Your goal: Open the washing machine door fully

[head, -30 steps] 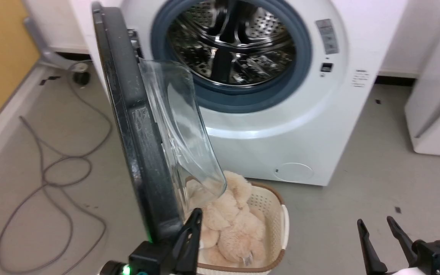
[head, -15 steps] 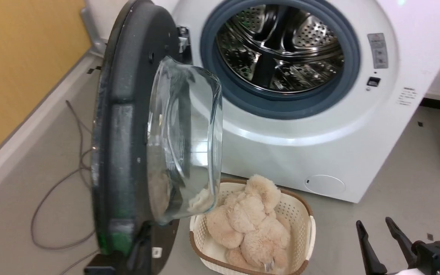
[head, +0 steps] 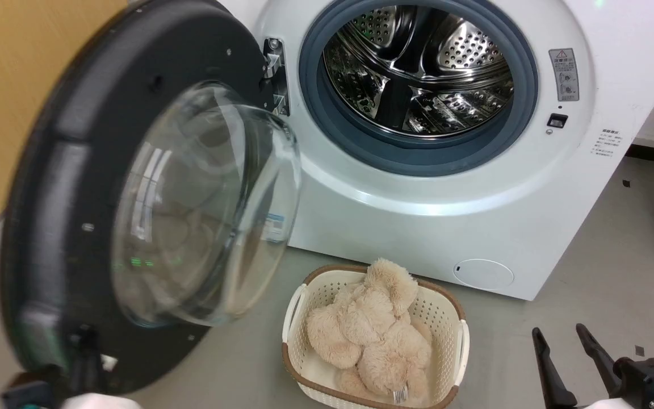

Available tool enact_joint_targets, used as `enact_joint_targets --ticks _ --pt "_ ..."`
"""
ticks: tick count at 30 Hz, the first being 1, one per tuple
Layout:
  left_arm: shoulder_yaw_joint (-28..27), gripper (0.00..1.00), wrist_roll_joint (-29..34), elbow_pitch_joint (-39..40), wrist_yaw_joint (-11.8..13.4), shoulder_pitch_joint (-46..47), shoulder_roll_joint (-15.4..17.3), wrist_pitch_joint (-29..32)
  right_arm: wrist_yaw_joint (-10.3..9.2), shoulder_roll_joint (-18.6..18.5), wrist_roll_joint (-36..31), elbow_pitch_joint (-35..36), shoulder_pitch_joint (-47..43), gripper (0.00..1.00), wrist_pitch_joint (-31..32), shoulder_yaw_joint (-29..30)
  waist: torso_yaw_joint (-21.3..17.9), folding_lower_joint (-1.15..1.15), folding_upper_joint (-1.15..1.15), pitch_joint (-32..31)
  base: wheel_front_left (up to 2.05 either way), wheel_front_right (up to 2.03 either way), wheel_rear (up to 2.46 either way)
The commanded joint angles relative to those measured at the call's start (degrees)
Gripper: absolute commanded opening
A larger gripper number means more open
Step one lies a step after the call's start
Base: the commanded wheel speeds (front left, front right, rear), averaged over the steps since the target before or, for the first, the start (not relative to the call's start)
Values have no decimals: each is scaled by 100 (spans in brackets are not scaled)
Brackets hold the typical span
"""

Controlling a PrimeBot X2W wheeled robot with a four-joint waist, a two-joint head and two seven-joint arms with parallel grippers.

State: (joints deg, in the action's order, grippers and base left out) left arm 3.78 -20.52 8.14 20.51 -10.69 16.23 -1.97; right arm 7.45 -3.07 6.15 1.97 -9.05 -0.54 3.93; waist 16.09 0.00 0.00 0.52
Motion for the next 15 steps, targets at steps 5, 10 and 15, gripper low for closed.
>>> enact_joint_targets --ticks 5,10,15 --pt "-549 0 -334 -770 -200 502 305 -381 3 19 73 -13 -35 100 6 17 -51 0 0 15 0 0 0" --pt "-849 0 -581 -1720 -494 1082 564 -685 3 19 78 -18 -17 100 13 45 -52 0 0 31 0 0 0" --pt "-981 0 -719 -2696 -749 1643 740 -951 3 19 69 -14 11 100 32 33 -70 0 0 61 0 0 0"
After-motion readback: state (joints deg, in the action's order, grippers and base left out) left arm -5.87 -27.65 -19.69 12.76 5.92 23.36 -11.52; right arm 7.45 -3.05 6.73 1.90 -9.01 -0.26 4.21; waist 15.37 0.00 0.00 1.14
